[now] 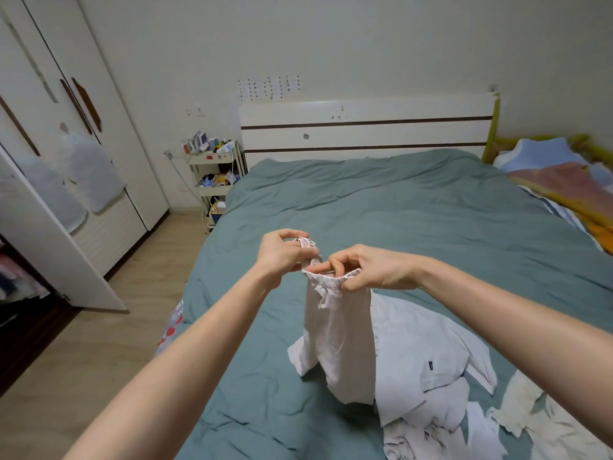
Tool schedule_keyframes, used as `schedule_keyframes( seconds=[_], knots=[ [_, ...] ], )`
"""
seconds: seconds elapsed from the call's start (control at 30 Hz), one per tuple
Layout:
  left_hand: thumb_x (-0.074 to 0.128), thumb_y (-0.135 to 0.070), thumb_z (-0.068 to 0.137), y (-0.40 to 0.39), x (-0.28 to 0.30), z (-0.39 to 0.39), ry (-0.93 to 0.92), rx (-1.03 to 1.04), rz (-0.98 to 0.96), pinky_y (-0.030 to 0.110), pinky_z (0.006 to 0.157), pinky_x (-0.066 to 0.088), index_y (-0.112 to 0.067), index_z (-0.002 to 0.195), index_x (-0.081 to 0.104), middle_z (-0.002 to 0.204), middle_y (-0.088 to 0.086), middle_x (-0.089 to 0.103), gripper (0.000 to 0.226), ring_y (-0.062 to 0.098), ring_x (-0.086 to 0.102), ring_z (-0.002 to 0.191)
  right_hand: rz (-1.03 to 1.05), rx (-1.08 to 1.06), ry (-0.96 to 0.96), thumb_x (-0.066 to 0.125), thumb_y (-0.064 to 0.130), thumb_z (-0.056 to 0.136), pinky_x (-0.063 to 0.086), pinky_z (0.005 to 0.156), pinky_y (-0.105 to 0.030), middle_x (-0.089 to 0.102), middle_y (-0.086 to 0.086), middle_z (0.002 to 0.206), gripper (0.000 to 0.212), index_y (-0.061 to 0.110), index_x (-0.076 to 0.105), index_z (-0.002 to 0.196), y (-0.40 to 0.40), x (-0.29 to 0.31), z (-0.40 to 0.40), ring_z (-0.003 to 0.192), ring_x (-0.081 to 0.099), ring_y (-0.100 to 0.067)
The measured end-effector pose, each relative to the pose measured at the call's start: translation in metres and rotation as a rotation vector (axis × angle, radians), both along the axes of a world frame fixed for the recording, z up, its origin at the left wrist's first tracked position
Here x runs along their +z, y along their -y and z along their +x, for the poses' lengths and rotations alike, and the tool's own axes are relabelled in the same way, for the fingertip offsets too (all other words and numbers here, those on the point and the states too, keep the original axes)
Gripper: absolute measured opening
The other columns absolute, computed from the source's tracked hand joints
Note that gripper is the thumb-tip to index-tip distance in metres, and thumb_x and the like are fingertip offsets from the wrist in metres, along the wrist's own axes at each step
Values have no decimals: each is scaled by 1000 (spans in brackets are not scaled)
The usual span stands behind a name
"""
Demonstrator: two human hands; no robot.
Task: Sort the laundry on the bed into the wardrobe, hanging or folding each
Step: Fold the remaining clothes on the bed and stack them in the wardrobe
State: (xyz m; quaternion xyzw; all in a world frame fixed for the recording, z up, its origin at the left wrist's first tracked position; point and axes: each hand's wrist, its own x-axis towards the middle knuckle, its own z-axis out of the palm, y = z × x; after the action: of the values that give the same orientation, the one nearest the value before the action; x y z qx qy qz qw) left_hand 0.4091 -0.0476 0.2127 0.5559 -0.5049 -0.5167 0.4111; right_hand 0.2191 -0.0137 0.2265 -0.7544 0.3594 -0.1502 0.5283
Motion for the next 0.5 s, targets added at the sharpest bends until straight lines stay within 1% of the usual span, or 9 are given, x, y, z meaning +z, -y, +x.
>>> schedule_keyframes(
  seconds=[0.07, 0.1, 0.13, 0.2, 0.27, 0.33, 0.4, 0.47, 0.5],
  knots=[
    [70, 15, 74, 2, -4, 3, -50, 30, -23, 20, 46, 51, 3, 115, 59, 81, 12, 68, 44, 9, 64, 52, 16, -11, 21, 55, -13, 86, 42, 95, -18, 61, -5, 129, 25, 7, 48, 74, 4, -2, -2, 127, 49, -5],
    [68, 17, 75, 4, -5, 7, -48, 33, -37, 20, 47, 51, 0, 121, 55, 85, 11, 68, 51, 9, 66, 54, 17, -37, 27, 60, -10, 86, 43, 94, -22, 66, -7, 119, 21, 6, 52, 75, 5, -3, -5, 120, 56, -7],
    [67, 18, 76, 7, -6, 12, -22, 30, -53, 20, 49, 52, -5, 128, 50, 94, 11, 68, 59, 11, 67, 61, -5, -76, 25, 64, -7, 84, 45, 88, -24, 69, -8, 105, 16, 5, 56, 76, 6, -2, -7, 107, 61, -7],
    [67, 16, 77, 13, -6, 24, 48, -22, -75, 22, 55, 55, -13, 138, 39, 115, 11, 65, 73, 15, 68, 76, -98, -195, -1, 70, -3, 81, 42, 70, -19, 68, -5, 80, 7, 3, 66, 79, 9, -1, -13, 77, 58, -4],
    [65, 14, 81, 16, -3, 33, 87, -154, -63, 24, 63, 57, -10, 141, 35, 125, 11, 63, 71, 17, 68, 85, -197, -327, -4, 73, -3, 78, 38, 61, -15, 64, -1, 67, 7, 2, 69, 79, 15, -3, -18, 61, 52, 0],
    [60, 14, 84, 17, 1, 39, 139, -350, -58, 27, 72, 56, -5, 135, 45, 118, 11, 67, 56, 17, 66, 87, -298, -433, 26, 77, -1, 74, 40, 61, -18, 64, -6, 69, 12, 6, 67, 75, 21, -7, -21, 63, 53, -5],
    [56, 15, 87, 17, 6, 42, 187, -524, -67, 31, 82, 52, -2, 126, 55, 114, 12, 69, 43, 17, 64, 92, -358, -467, 44, 79, -1, 72, 47, 67, -21, 67, -11, 79, 17, 10, 65, 73, 26, -7, -20, 69, 60, -10],
    [52, 15, 89, 17, 11, 42, 211, -629, -64, 33, 92, 49, -1, 126, 57, 118, 13, 67, 41, 17, 63, 100, -425, -424, 38, 79, -1, 72, 51, 73, -22, 67, -9, 95, 20, 14, 66, 71, 28, -5, -16, 74, 63, -10],
    [51, 15, 90, 17, 15, 40, 222, -667, -64, 30, 95, 47, -2, 128, 56, 120, 12, 67, 42, 16, 62, 104, -466, -394, 28, 79, -1, 72, 50, 73, -19, 64, -7, 103, 20, 15, 67, 71, 28, -4, -13, 74, 62, -5]
  ],
)
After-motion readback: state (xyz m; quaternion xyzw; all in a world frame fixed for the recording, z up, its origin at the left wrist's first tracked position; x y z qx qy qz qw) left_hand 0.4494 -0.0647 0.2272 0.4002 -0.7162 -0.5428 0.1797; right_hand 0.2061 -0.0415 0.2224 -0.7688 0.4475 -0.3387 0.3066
